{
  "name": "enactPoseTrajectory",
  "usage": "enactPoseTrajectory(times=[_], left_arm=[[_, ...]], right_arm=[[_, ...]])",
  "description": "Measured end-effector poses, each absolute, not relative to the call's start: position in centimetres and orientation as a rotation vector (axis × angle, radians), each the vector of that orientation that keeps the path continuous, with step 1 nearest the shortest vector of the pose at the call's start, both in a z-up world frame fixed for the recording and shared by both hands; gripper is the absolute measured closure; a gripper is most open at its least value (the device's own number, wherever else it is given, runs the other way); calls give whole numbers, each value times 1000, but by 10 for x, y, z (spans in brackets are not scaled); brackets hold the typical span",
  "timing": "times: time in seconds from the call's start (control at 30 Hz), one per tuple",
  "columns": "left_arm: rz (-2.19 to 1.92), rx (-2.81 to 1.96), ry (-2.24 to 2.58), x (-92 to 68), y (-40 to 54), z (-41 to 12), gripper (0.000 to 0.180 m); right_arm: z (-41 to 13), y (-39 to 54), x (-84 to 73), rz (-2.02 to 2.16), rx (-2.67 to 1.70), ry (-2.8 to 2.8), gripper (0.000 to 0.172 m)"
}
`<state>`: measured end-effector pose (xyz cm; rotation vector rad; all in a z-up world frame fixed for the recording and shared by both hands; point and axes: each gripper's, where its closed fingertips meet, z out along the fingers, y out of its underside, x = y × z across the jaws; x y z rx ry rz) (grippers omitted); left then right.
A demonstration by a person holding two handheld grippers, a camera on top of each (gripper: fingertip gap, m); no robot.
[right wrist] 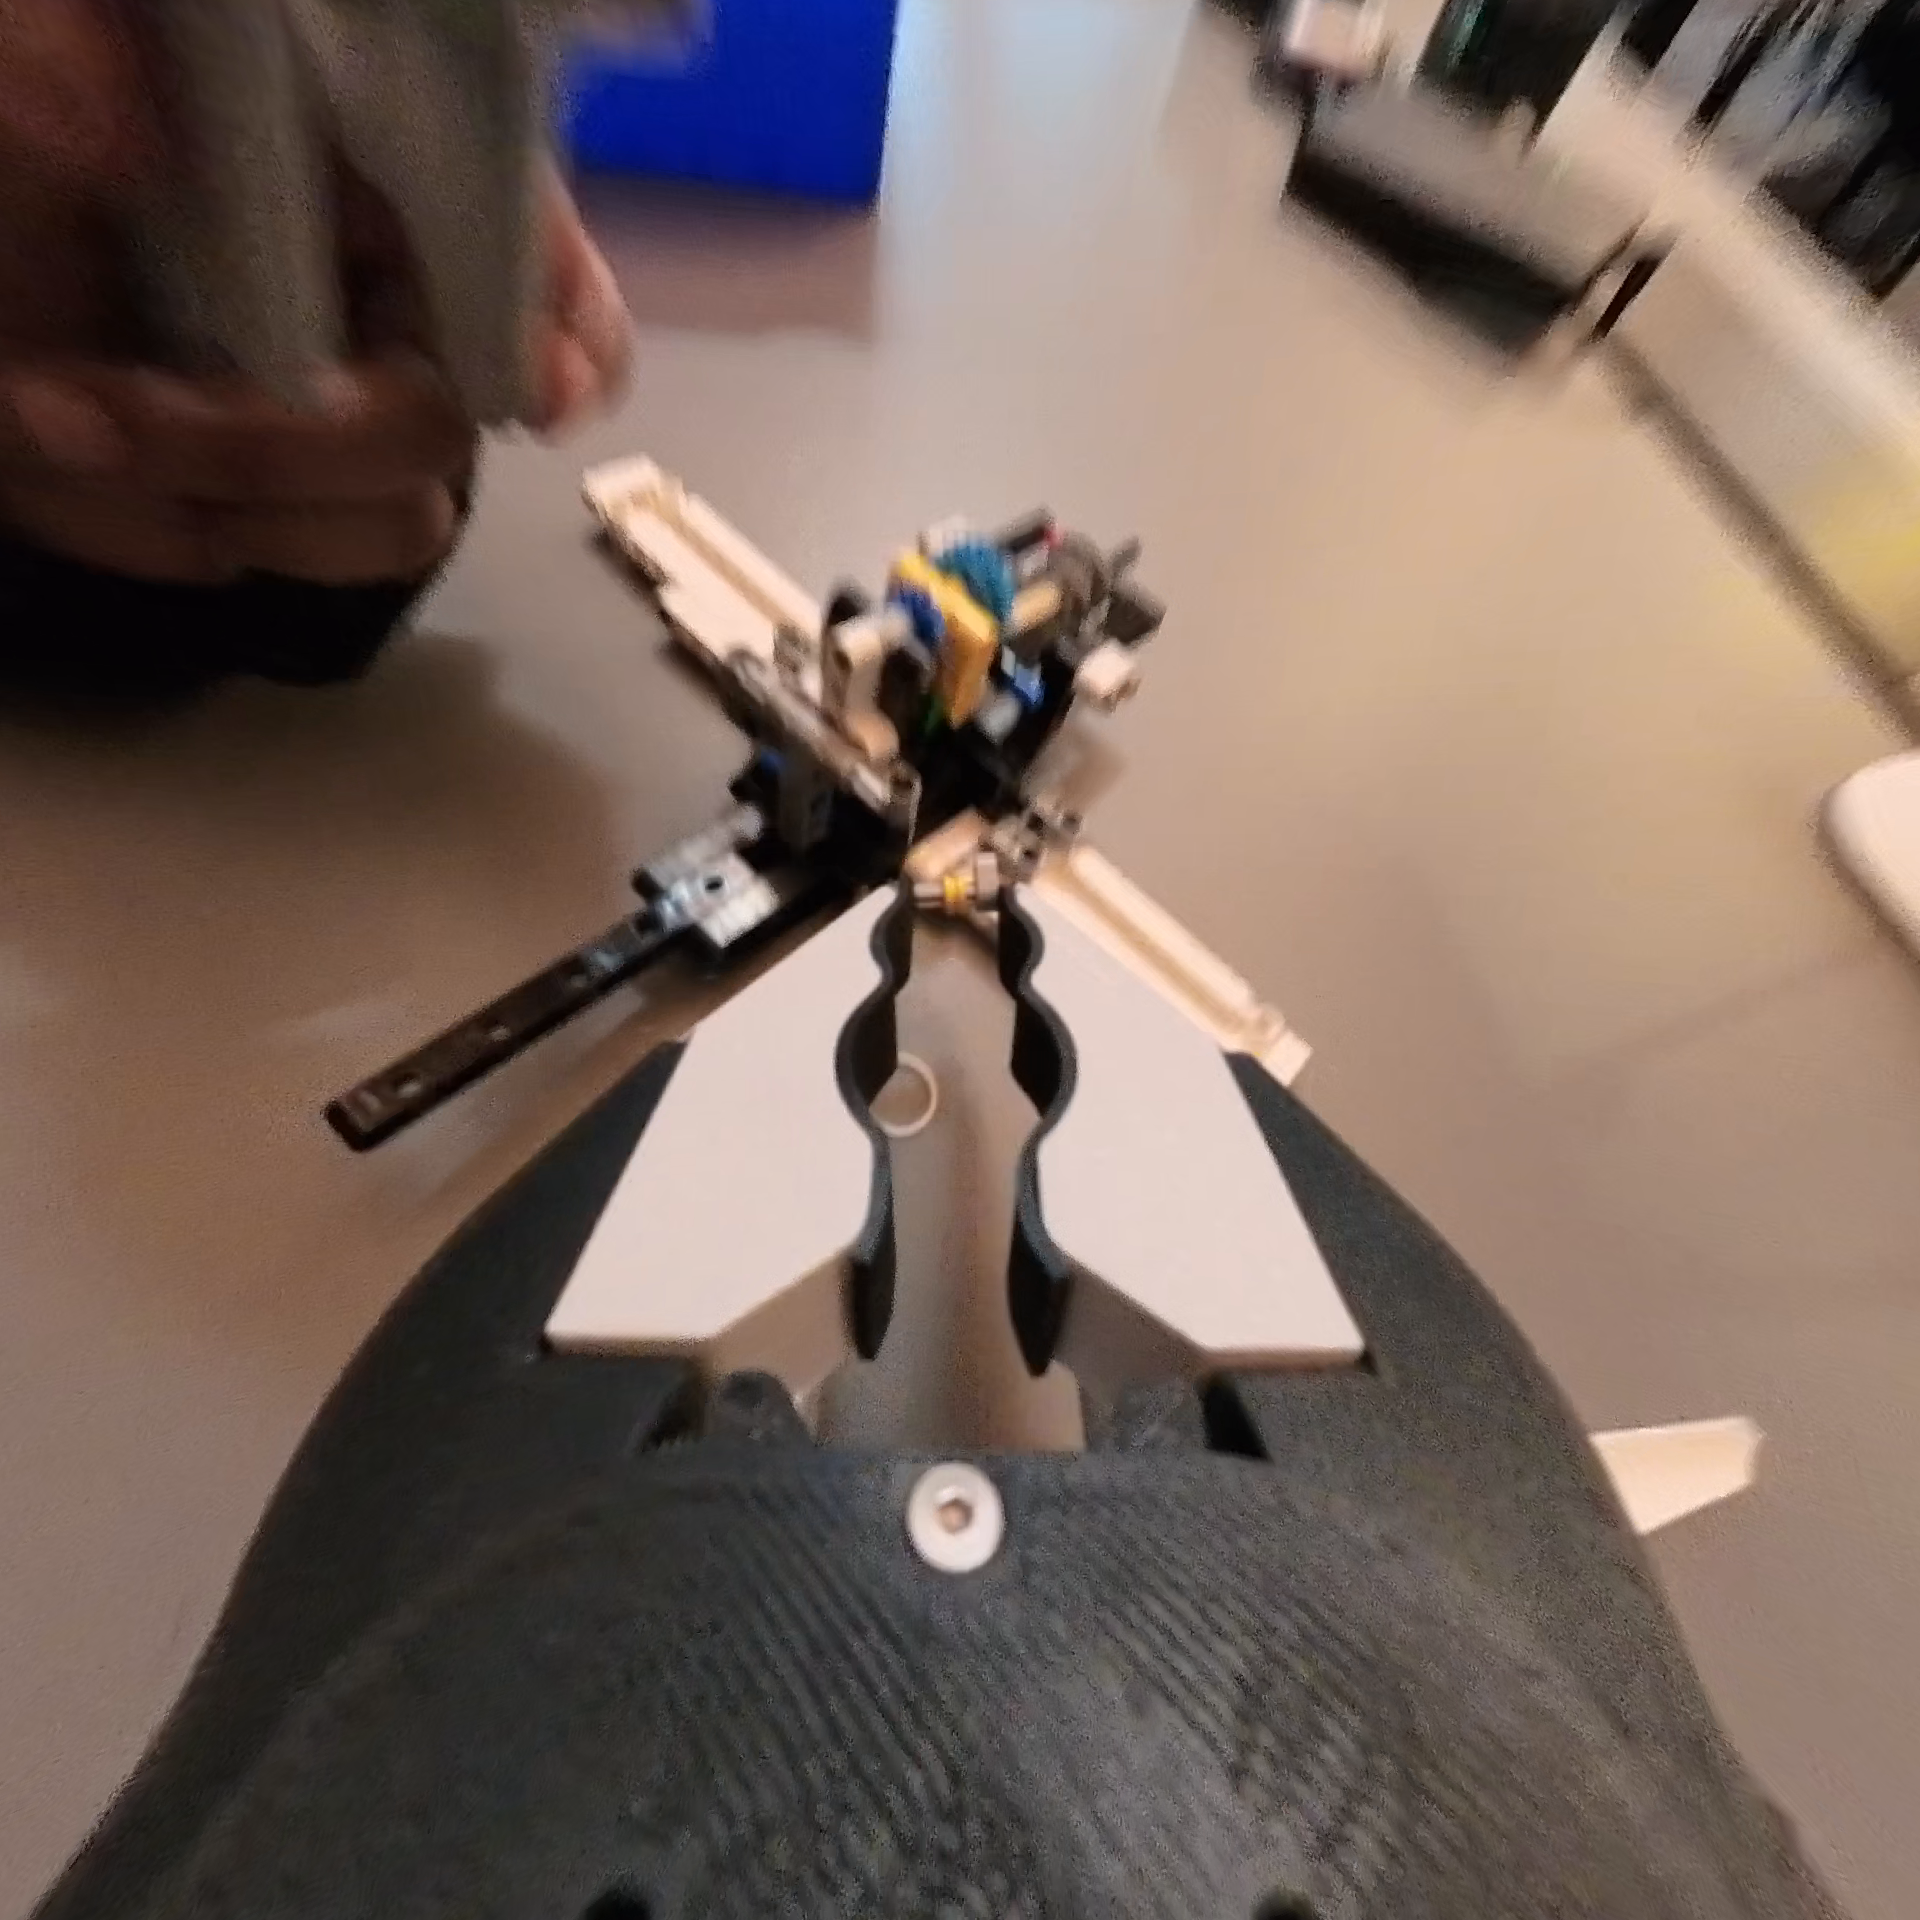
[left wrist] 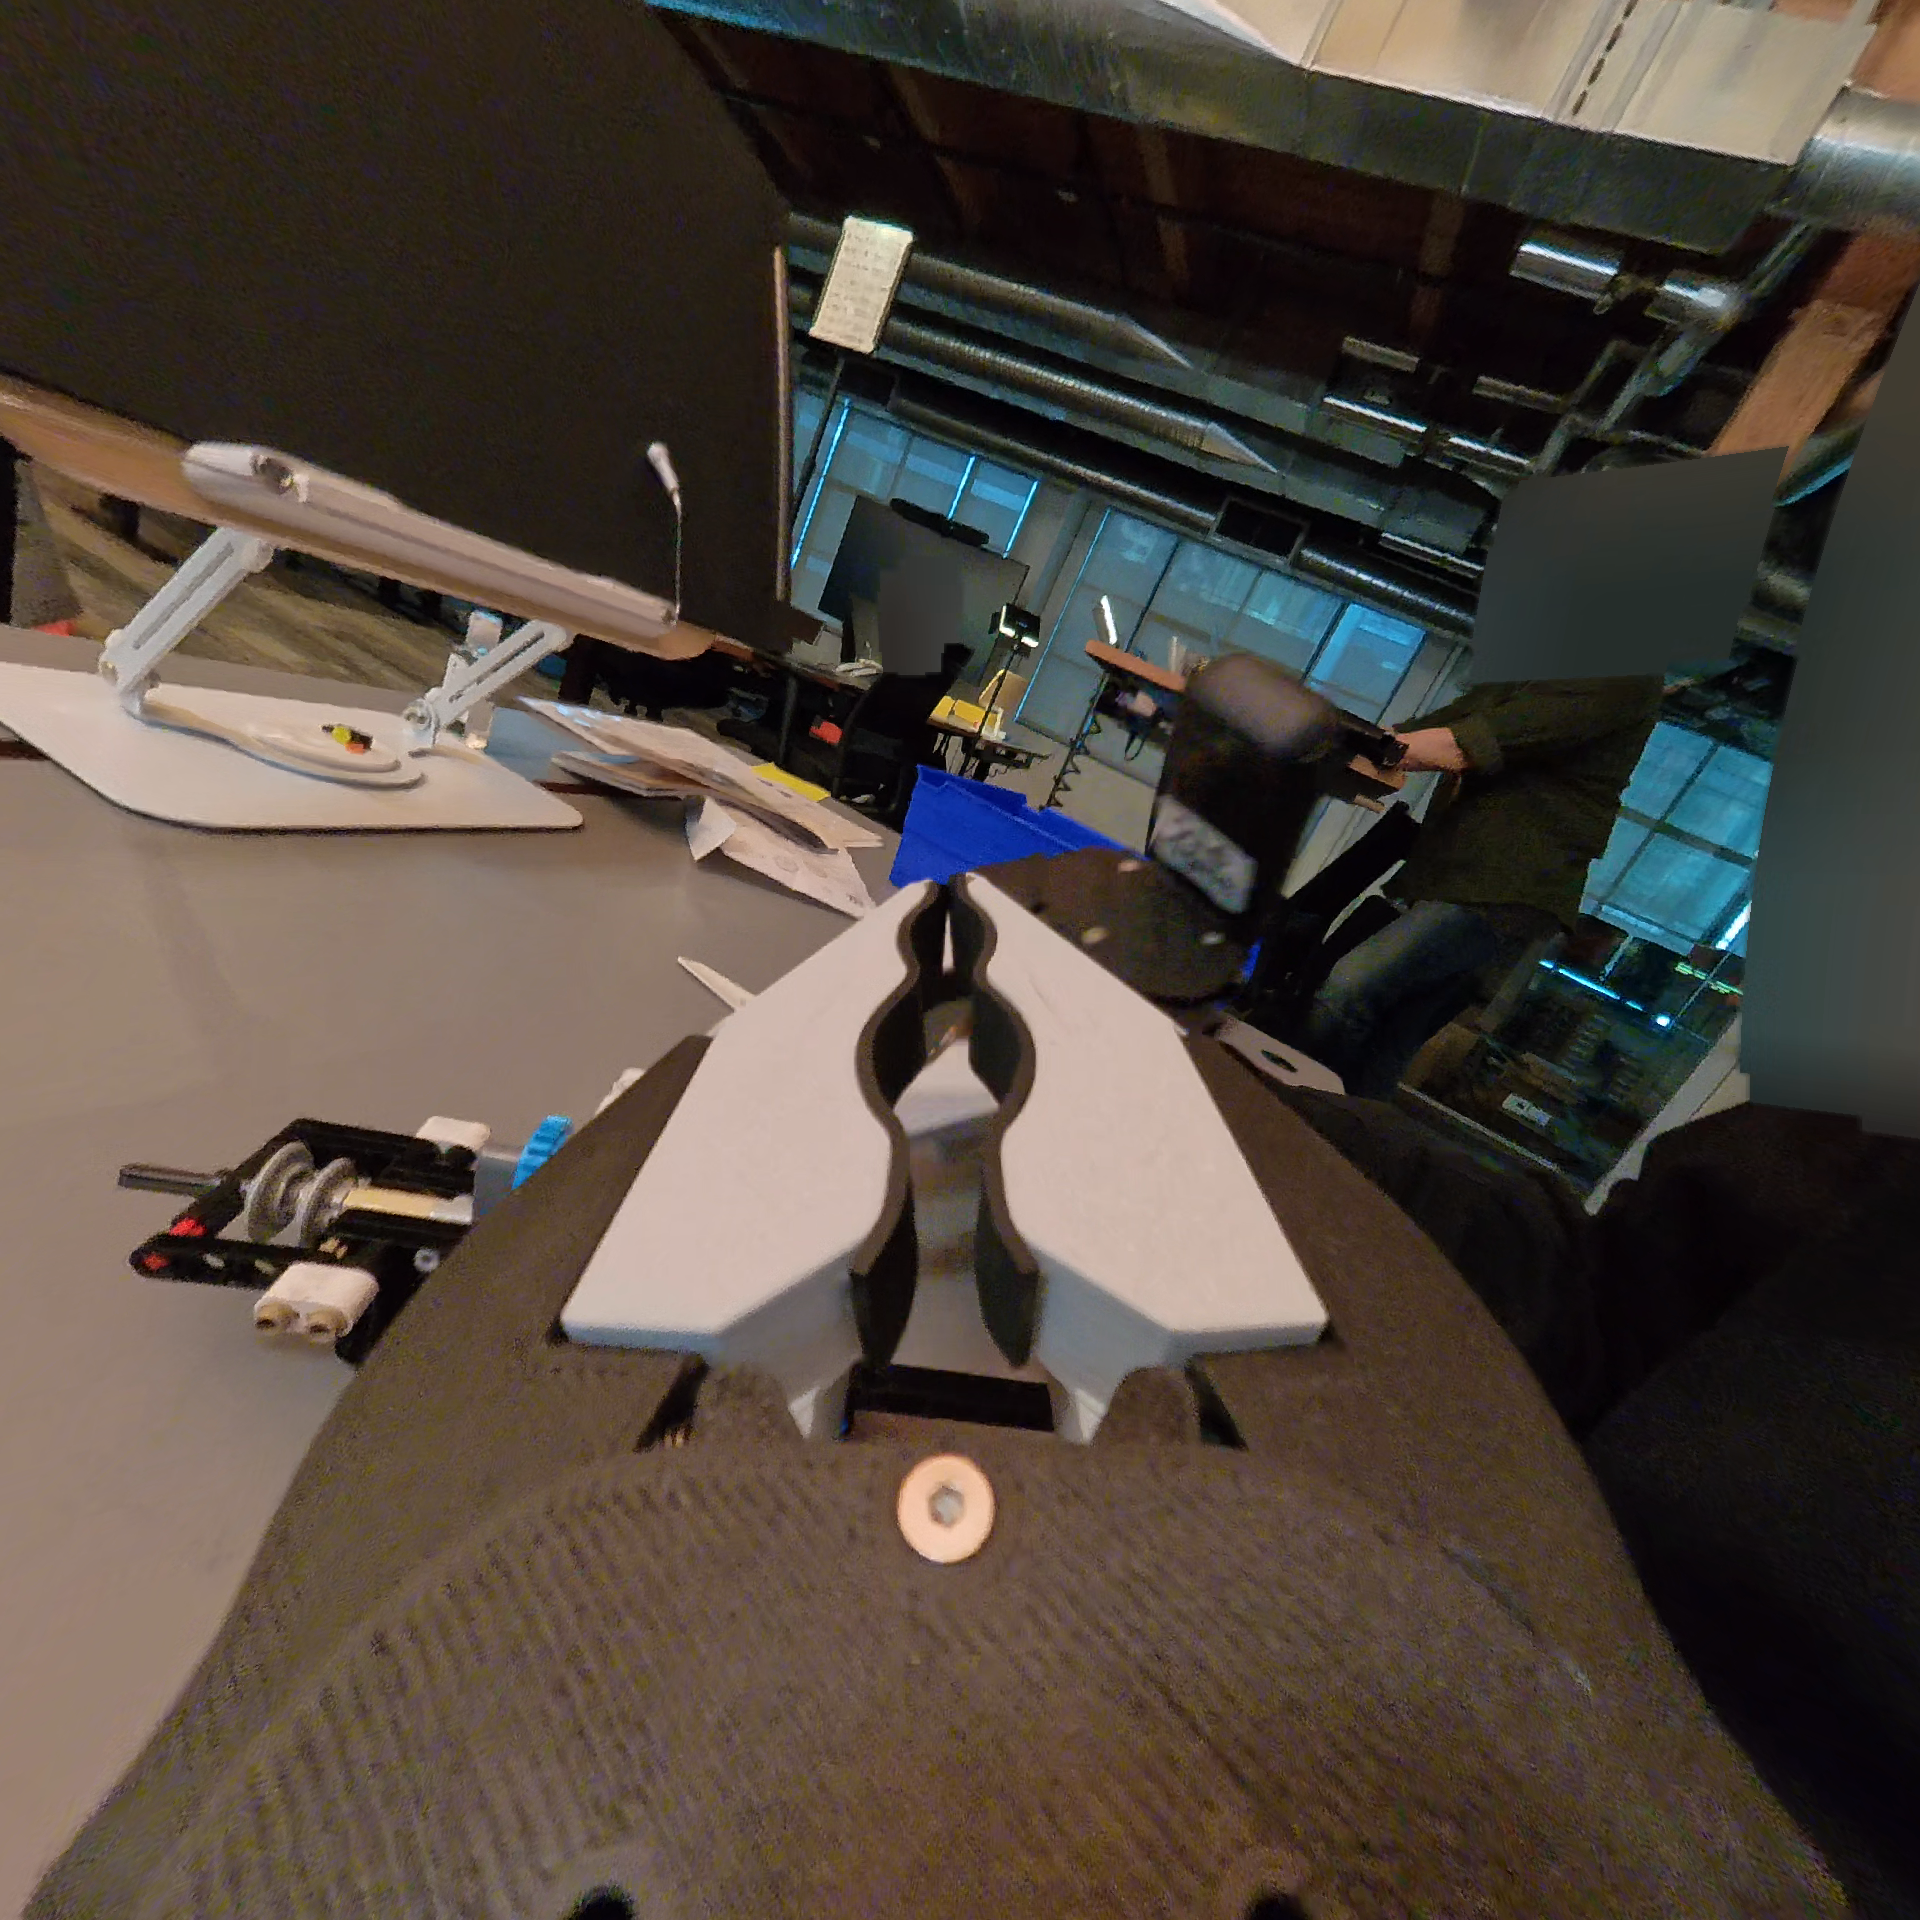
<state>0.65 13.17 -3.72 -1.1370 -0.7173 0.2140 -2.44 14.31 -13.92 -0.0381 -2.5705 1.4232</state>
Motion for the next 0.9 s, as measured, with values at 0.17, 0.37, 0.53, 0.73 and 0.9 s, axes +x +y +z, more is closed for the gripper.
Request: enactPoseTrajectory(times=[0.17, 0.37, 0.53, 0.73, 0.9], left_arm=[[47, -1163, -810, -1, 140, -55, 168], [-183, -1057, -783, 6, 145, -49, 155], [-285, -1020, -760, 11, 149, -47, 176], [-188, -1041, -758, 8, 142, -46, 176], [-119, -1116, -720, 13, 147, -46, 176]], right_arm=[[-63, 144, -10, 1667, 183, -2046, 158], [-48, 138, 9, 1610, 315, -1854, 157], [-49, 135, 11, 1580, 319, -1846, 157], [-51, 135, 14, 1626, 320, -1877, 156], [-38, 141, 21, 1947, 194, -1970, 146]])
